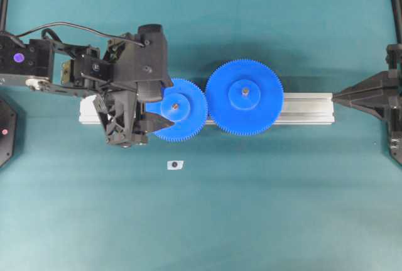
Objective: Insert the small gear onto the shaft.
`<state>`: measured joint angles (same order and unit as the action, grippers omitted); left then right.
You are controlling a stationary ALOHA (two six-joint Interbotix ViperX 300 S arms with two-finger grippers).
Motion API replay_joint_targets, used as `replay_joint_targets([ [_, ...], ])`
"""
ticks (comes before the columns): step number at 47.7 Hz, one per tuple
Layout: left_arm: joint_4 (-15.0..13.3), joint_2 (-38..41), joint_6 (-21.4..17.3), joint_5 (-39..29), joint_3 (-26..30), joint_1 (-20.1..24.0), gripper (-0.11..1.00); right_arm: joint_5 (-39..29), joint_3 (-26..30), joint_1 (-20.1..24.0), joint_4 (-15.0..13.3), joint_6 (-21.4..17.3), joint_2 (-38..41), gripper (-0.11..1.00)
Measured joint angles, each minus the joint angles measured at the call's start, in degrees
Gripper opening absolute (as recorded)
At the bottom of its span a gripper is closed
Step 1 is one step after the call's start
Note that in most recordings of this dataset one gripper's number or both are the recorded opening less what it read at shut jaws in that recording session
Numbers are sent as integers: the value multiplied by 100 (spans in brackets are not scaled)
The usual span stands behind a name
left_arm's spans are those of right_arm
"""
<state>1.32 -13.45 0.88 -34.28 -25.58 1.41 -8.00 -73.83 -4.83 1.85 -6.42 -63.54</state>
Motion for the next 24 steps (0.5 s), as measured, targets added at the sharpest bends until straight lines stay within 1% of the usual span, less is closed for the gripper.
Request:
replay_joint_targets([
  [24,-9,0,9,0,-44,-9,83,0,-26,0,0,0,-53,3],
])
